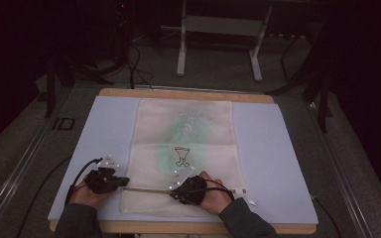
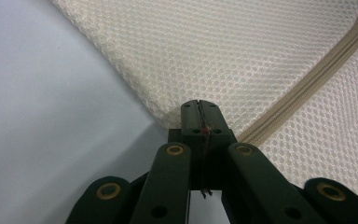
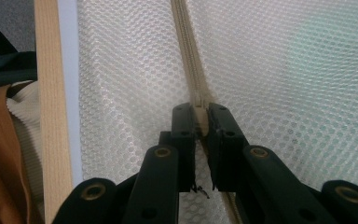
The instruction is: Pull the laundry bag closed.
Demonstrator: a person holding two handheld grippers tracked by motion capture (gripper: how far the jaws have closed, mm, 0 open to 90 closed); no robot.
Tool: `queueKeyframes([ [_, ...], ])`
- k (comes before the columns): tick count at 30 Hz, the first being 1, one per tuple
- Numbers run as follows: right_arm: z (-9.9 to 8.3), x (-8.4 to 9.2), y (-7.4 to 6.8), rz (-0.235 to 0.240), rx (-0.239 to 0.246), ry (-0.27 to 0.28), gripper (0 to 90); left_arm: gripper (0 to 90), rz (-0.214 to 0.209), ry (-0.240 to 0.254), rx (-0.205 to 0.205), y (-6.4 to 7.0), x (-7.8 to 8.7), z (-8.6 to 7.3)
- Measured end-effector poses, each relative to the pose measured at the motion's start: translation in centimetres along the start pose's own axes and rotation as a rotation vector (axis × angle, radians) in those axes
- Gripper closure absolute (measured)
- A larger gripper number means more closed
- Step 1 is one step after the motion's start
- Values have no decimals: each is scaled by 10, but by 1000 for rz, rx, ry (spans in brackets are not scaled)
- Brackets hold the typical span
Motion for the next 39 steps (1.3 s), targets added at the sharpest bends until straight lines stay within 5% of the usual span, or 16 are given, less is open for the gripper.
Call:
queueKeyframes([
  [39,-20,14,4,-8,-12,-23,823,897,-2,1,3,0,0,0],
])
Point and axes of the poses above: each handheld gripper's, and its own axes: x roughly backward along the jaws, z roughly out of its top, y roughly to its right, the point moved 9 cm from there along -x, roughly forward along the jaws, and after that the axes turned 4 degrees about x, right-handed, at the moved point
